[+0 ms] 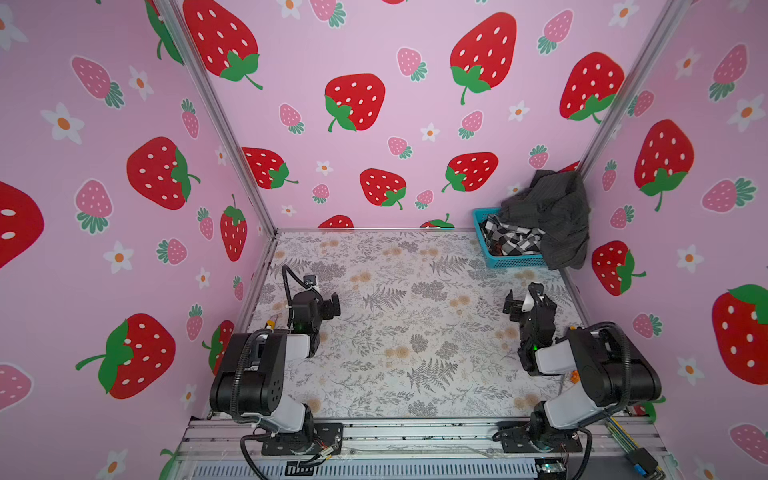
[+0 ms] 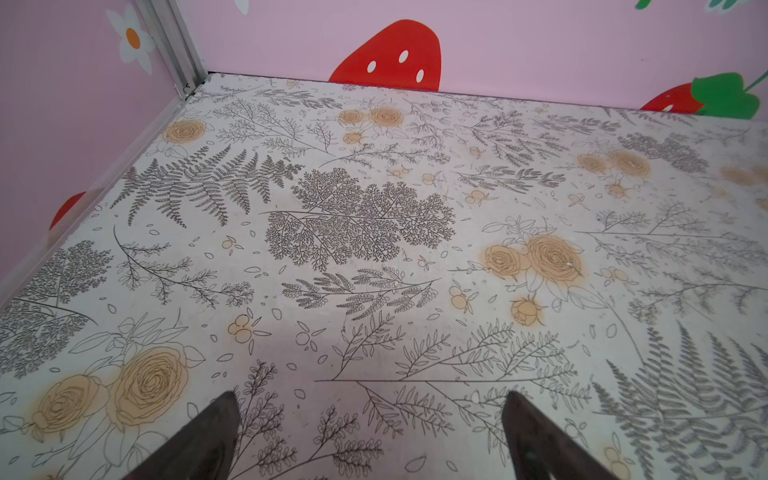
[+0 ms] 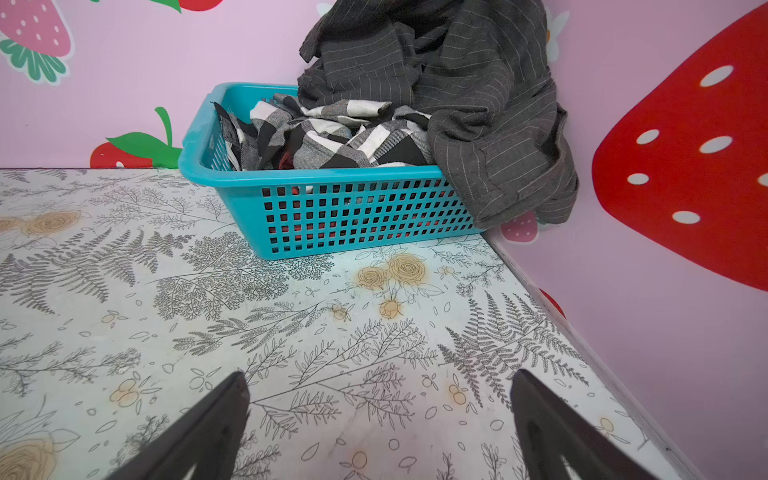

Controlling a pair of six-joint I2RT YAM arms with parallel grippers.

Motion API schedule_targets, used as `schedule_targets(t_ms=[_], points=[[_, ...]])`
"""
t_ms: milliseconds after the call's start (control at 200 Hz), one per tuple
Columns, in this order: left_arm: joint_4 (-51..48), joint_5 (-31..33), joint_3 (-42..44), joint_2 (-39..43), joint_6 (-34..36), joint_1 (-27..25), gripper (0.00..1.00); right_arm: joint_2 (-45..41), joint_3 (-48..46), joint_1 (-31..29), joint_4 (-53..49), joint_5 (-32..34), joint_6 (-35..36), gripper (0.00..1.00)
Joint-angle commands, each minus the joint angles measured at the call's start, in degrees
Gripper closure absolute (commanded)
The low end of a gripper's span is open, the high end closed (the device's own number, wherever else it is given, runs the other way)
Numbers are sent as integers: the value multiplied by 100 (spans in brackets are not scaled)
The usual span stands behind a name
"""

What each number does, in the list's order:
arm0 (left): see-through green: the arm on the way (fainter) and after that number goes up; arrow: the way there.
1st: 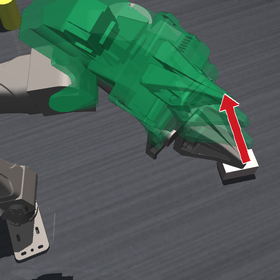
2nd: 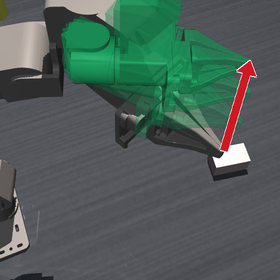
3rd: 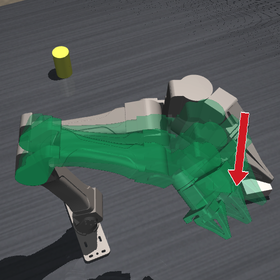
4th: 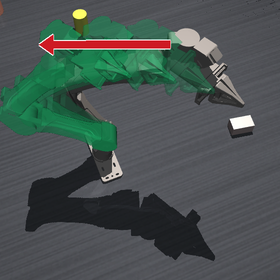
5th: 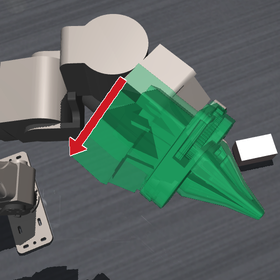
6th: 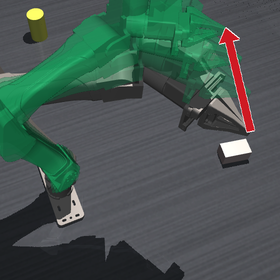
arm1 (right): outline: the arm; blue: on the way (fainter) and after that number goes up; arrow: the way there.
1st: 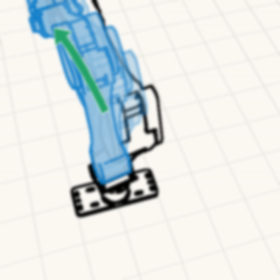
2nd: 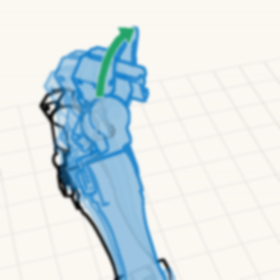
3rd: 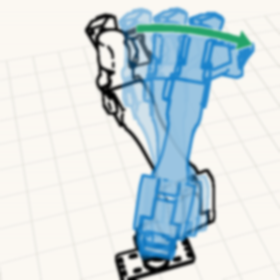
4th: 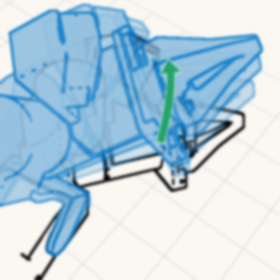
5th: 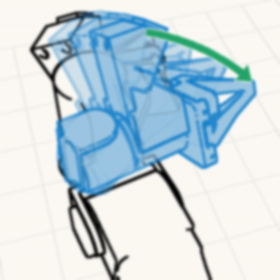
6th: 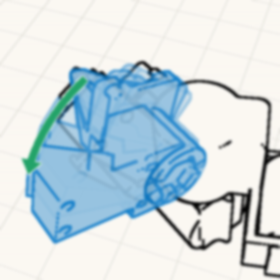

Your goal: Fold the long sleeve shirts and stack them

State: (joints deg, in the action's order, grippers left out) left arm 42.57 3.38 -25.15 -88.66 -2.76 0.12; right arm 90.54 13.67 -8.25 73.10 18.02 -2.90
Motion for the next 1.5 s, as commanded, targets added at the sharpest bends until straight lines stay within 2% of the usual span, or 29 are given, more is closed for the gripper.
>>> schedule_targets(t_ms=[0, 675, 710, 750, 775, 790, 815, 825, 855, 890, 920, 960, 985, 1015, 1030, 1086, 1111, 1156, 1211, 1236, 1321, 1401, 1446, 1496], points=[[89, -90, -111, -10, 116, -3, 1, -26, 65, -30, 83, 74, 70, 0], [33, -162, -140, -9, 99, 48, 1, -37, 57, -27, 99, 72, 69, 0], [33, -162, -133, 0, 100, 45, 1, -117, 96, -83, 214, 295, 86, 0], [-104, 168, -282, 117, 52, -5, 1, -586, 551, -313, -931, 1022, 92, 0], [-871, 482, -635, 340, -5, -59, 1, -964, 1040, -436, -2056, 1432, 26, 0], [-1475, 590, -936, 457, -36, -64, 1, -1079, 1238, -472, -2389, 1551, -38, 0], [-2321, 847, -1399, 599, -154, -67, 1, -1369, 1897, -533, -3426, 1899, -392, 0], [-2602, 1018, -1586, 634, -242, -65, 1, -1424, 2005, -539, -3513, 1960, -477, 0], [-3255, 1492, -2055, 745, -682, -58, 1, -1659, 2679, -537, -4676, 2162, -1042, 0], [-4111, 1674, -2690, 854, -1276, 8, 1, -1848, 3413, -540, -5778, 2136, -1455, 0], [-4847, 1675, -3239, 917, -1671, 56, 1, -1959, 3836, -541, -6231, 2100, -1515, 0], [-5586, 1569, -3847, 958, -2031, 53, 2, -2118, 4045, -540, -6334, 2205, -1551, 0], [-5934, 1377, -4154, 989, -2174, 36, 3, -2204, 4028, -542, -6347, 2474, -1921, 0], [-6119, 978, -4426, 1015, -2347, -6, 4, -2335, 3981, -460, -6482, 2838, -2698, 0], [-6203, 836, -4557, 1032, -2431, -41, 5, -2469, 3966, -299, -6607, 2604, -3088, 0], [-6531, 409, -4972, 1029, -2733, -333, 5, -2569, 4048, 383, -6504, 965, -3148, 0], [-6638, 201, -5121, 1004, -2755, -538, 6, -2377, 4468, 595, -6951, 722, -3301, 0], [-6845, 32, -5362, 931, -2757, -1019, 6, -1905, 5314, 652, -7866, 898, -3355, 2], [-7115, -71, -5617, 801, -2627, -1682, 6, -1110, 6477, 667, -8892, 936, -3088, 3], [-7230, -28, -5714, 733, -2531, -1978, 6, -714, 7010, 671, -9382, 922, -2944, 0], [-7624, 314, -5901, 479, -2220, -2943, 5, 662, 8894, 757, -10929, 1022, -2608, 0], [-7776, 645, -5876, 292, -2031, -3545, 4, 1461, 9693, 929, -11356, 878, -2410, 0], [-7764, 693, -5794, 235, -2015, -3710, 4, 1855, 9971, 1079, -11417, 747, -2261, 7], [-7728, 652, -5708, 185, -2108, -3770, 4, 2304, 10313, 1231, -11613, 727, -2297, 8]])
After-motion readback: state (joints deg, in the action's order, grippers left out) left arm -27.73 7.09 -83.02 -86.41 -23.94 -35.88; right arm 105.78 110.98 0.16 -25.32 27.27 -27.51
